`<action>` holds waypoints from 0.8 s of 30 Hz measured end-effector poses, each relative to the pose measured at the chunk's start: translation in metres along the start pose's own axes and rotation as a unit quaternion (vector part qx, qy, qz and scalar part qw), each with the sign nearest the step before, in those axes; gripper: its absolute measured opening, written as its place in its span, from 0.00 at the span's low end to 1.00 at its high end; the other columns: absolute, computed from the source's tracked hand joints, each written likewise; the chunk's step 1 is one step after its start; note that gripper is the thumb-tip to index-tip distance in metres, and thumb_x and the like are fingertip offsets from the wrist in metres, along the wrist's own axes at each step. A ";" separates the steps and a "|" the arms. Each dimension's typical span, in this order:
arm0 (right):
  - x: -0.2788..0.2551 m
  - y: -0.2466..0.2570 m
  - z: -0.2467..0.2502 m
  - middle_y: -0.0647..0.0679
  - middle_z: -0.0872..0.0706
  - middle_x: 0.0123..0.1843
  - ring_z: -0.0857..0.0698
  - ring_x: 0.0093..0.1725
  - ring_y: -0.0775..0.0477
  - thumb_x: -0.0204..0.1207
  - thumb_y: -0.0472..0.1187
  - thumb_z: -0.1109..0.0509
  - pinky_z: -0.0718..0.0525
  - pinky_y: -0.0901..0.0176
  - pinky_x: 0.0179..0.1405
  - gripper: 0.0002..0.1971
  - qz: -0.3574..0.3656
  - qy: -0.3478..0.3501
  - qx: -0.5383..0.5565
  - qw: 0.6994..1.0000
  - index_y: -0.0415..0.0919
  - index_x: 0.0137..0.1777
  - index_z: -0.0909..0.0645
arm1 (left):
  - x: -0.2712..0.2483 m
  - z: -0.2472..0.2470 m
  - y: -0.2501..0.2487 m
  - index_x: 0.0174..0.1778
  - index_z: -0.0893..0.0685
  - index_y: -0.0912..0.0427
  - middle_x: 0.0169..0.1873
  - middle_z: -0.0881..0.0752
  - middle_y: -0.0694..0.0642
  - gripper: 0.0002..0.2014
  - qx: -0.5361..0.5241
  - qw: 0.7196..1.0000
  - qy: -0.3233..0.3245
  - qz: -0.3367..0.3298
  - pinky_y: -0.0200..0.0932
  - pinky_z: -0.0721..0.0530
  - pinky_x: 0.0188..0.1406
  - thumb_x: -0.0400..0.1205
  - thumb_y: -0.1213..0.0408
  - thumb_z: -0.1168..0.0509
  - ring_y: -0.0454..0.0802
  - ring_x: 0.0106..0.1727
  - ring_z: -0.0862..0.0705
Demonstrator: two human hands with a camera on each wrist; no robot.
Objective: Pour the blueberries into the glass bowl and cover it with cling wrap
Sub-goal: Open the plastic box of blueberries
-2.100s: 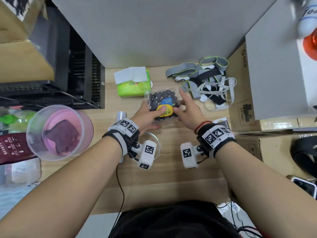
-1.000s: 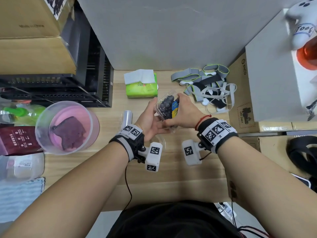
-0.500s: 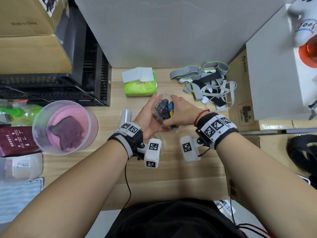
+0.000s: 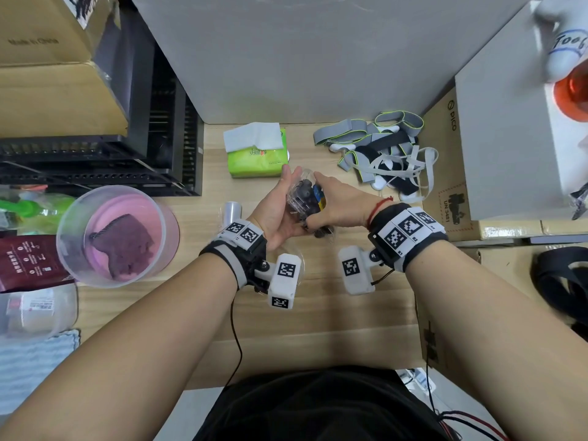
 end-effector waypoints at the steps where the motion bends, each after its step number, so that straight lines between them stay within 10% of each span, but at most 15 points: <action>1: -0.002 0.001 0.000 0.42 0.19 0.56 0.17 0.54 0.40 0.43 0.60 0.25 0.15 0.43 0.53 0.44 0.003 0.000 0.002 1.000 0.41 0.60 0.30 | -0.002 -0.002 0.000 0.80 0.30 0.36 0.67 0.14 0.51 0.29 0.008 1.000 -0.009 -0.004 0.60 0.10 0.49 0.84 0.32 0.51 0.53 0.60 0.11; 4: -0.008 0.003 -0.001 0.42 0.18 0.59 0.17 0.57 0.40 0.54 0.52 0.20 0.17 0.47 0.56 0.43 0.024 -0.006 0.006 1.000 0.37 0.68 0.33 | -0.009 -0.009 -0.002 0.51 0.08 0.36 0.48 0.07 0.47 0.25 0.023 1.000 -0.012 -0.004 0.55 0.12 0.49 0.86 0.36 0.51 0.49 0.52 0.10; 7: -0.007 0.002 -0.005 0.41 0.20 0.63 0.19 0.59 0.40 0.63 0.48 0.19 0.18 0.47 0.61 0.48 0.050 -0.028 -0.001 0.998 0.33 0.78 0.42 | -0.016 -0.016 -0.004 0.29 0.07 0.36 0.40 0.06 0.45 0.29 0.003 1.000 0.010 -0.001 0.55 0.15 0.54 0.87 0.39 0.49 0.49 0.52 0.11; 20: -0.003 0.007 -0.010 0.34 0.39 0.83 0.24 0.72 0.32 0.72 0.51 0.29 0.25 0.47 0.66 0.51 0.111 -0.070 -0.132 0.983 0.33 0.85 0.56 | -0.011 -0.017 -0.007 0.30 0.06 0.42 0.41 0.06 0.48 0.32 -0.050 0.997 0.020 -0.060 0.47 0.16 0.59 0.90 0.44 0.51 0.46 0.48 0.09; 24: -0.004 0.004 -0.009 0.35 0.34 0.79 0.22 0.67 0.32 0.72 0.49 0.28 0.23 0.46 0.64 0.48 0.132 -0.069 -0.121 0.981 0.33 0.84 0.54 | -0.008 -0.014 -0.004 0.58 0.09 0.53 0.57 0.09 0.58 0.26 -0.056 0.996 0.017 -0.067 0.52 0.14 0.60 0.88 0.40 0.47 0.53 0.60 0.11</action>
Point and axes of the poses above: each hand's wrist, its own x-axis towards the middle knuckle, its own z-axis out of the back of the hand, y = z × x, the point moved 1 cm from there along x, towards the middle knuckle
